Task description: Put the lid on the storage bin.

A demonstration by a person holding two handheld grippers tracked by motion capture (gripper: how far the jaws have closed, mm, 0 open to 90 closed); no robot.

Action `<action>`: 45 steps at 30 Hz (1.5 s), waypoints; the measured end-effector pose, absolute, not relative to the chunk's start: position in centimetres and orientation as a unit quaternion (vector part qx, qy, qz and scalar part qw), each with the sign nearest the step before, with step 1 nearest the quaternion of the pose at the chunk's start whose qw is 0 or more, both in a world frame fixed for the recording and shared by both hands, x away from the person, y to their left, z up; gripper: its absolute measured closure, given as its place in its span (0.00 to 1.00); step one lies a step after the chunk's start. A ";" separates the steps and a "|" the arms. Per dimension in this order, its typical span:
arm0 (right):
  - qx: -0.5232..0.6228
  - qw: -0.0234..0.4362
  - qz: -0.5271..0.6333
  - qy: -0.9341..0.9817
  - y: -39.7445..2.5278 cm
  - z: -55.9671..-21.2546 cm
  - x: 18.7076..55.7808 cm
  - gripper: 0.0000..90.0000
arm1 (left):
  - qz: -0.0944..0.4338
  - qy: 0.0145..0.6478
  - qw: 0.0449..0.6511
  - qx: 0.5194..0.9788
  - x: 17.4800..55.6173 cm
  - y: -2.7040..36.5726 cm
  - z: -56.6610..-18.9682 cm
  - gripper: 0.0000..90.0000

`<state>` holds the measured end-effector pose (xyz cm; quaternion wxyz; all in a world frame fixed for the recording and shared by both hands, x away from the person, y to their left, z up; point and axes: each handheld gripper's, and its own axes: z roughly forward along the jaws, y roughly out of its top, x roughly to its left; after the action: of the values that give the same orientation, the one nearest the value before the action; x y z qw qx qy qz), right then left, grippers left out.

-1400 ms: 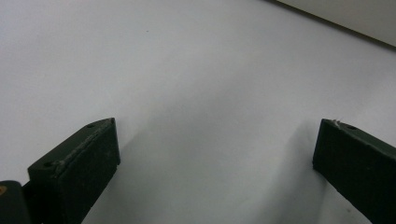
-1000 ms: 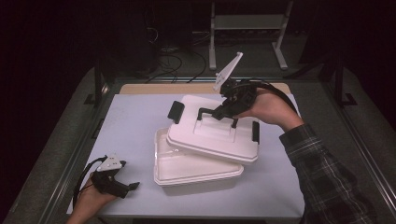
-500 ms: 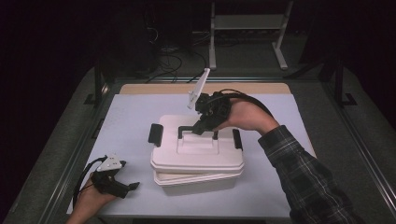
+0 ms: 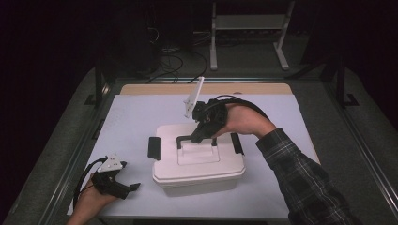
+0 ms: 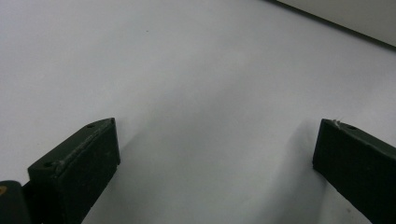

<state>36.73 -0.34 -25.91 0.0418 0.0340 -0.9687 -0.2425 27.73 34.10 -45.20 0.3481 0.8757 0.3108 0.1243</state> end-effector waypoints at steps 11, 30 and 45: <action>0.012 0.037 -0.243 -0.969 -0.4 -26.7 36.7 0.71 | 0.124 0.312 0.349 0.875 27.7 34.1 -45.2 0.00; -0.111 -0.069 -0.301 -0.944 -8.9 -27.0 35.5 0.31 | 0.124 0.312 0.350 0.875 27.7 34.1 -45.2 0.00; -0.196 -0.099 -0.319 -0.922 -15.5 -29.1 34.4 0.26 | 0.124 0.312 0.350 0.875 27.7 34.1 -45.2 0.00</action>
<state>34.36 -15.47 -29.10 -0.0992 -0.1957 -0.9219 -0.3192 27.72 34.09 -45.21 0.3497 0.8746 0.3120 0.1243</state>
